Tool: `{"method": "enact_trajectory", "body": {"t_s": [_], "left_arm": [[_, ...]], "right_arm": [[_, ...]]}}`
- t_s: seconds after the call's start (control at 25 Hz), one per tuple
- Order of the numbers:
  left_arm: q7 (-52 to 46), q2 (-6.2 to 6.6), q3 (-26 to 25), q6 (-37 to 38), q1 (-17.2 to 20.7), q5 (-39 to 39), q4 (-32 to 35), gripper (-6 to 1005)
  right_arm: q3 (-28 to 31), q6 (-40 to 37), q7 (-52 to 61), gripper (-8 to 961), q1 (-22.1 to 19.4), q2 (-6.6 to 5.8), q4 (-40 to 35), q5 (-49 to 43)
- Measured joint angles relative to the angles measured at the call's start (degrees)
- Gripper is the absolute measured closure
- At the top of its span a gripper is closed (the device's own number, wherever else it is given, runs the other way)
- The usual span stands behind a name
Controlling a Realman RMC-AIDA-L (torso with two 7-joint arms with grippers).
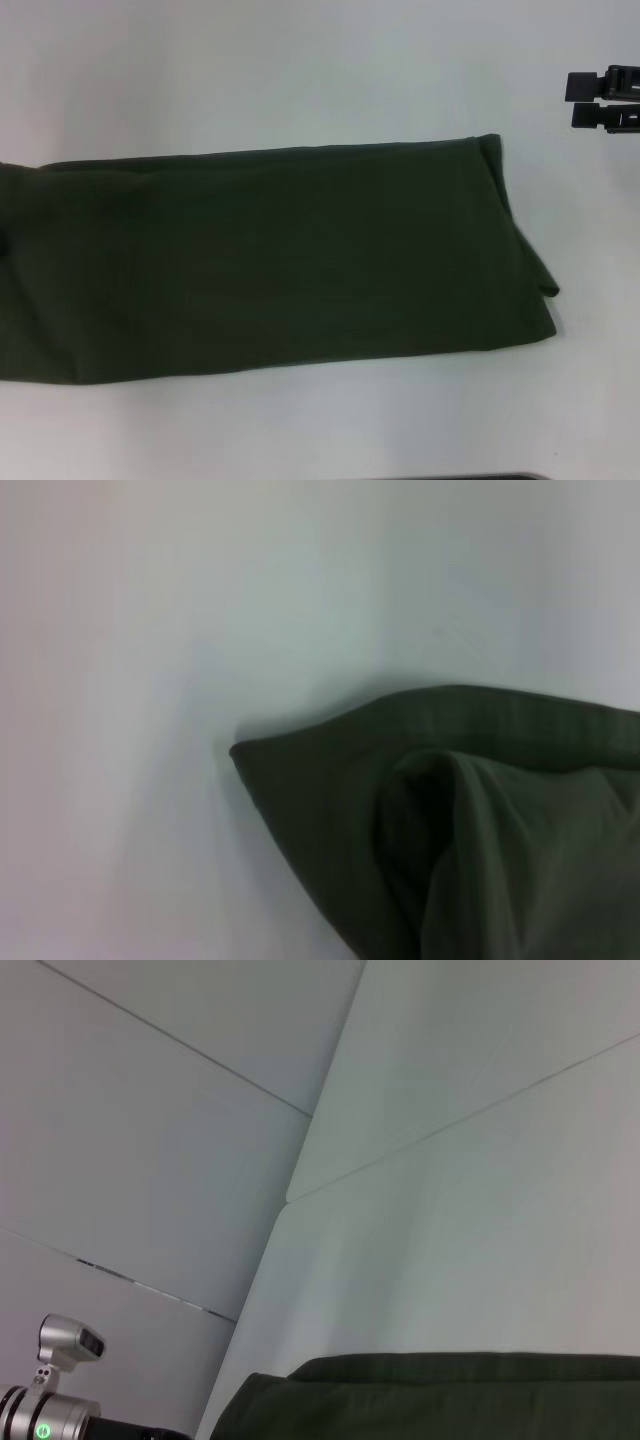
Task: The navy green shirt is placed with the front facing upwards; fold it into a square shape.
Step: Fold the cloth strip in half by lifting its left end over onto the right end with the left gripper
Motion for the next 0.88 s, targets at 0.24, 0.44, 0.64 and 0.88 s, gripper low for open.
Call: {"method": "enact_trajectory", "body": {"t_s": [0.24, 0.44, 0.64, 0.88], "left_arm": [[0.0, -0.17, 0.0, 0.6, -0.4, 0.4, 0.0, 927], [0.0, -0.09, -0.4, 1.8, -0.5, 0.2, -0.4, 927], [0.3, -0.06, -0.7, 2.2, -0.5, 0.1, -0.7, 926], [-0.5, -0.05, -0.8, 1.0, -0.5, 1.6, -1.3, 928]], "right_arm": [[0.0, -0.1, 0.0, 39, -0.2, -0.08, 0.0, 0.0], [0.0, -0.3, 0.0, 40, -0.3, -0.08, 0.0, 0.0], [0.0, -0.2, 0.0, 40, -0.3, -0.08, 0.0, 0.0], [-0.2, -0.3, 0.1, 40, -0.2, -0.08, 0.0, 0.0]]}}
